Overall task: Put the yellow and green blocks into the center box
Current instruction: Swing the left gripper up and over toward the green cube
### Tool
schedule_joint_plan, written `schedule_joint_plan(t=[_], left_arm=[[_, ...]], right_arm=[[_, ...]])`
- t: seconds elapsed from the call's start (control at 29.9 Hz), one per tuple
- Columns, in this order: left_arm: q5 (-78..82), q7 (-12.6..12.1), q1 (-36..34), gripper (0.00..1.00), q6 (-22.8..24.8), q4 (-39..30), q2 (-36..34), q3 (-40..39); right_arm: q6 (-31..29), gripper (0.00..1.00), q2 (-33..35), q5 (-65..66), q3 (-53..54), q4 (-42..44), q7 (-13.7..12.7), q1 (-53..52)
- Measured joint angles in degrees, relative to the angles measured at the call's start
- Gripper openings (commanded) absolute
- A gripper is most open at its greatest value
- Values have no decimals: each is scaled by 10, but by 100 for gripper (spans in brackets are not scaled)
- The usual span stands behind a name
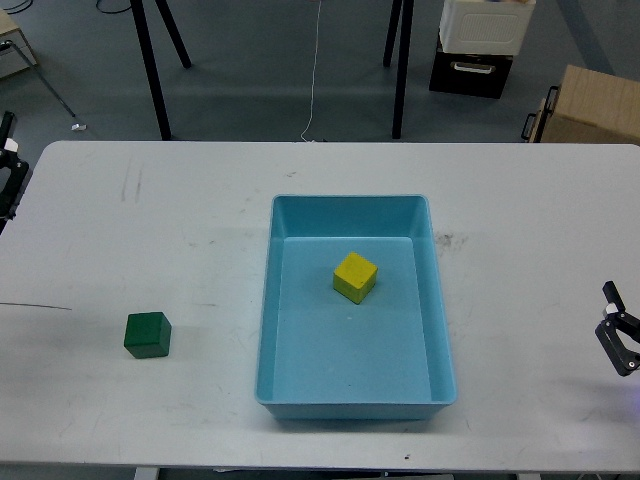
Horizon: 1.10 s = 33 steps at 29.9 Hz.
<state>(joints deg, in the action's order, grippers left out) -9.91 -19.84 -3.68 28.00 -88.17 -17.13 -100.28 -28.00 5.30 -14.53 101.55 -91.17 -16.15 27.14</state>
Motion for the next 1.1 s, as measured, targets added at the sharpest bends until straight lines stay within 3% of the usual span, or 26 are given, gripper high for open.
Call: schedule_joint_plan(t=[0.17, 0.33, 0.47, 0.6, 0.74, 0.9, 1.1], left_arm=[[33, -7, -65, 100, 0, 14, -139, 60], [47, -11, -184, 100, 0, 19, -277, 217], [86, -19, -314, 100, 0, 19, -339, 370], [154, -35, -490, 100, 0, 20, -345, 594], [201, -72, -666, 100, 0, 32, -300, 836], [234, -81, -778, 100, 0, 57, -243, 1022], [338, -82, -887, 100, 0, 27, -220, 1216]], right_arm=[[0, 100, -5, -1, 7, -4, 3, -1], [0, 100, -11, -1, 9, -10, 3, -2], [0, 100, -16, -1, 9, -16, 2, -1], [0, 100, -19, -1, 9, -18, 2, 0], [0, 100, -20, -2, 10, -18, 2, 0], [0, 100, -24, -2, 8, -18, 2, 0], [0, 100, -28, -2, 4, -15, 2, 0]])
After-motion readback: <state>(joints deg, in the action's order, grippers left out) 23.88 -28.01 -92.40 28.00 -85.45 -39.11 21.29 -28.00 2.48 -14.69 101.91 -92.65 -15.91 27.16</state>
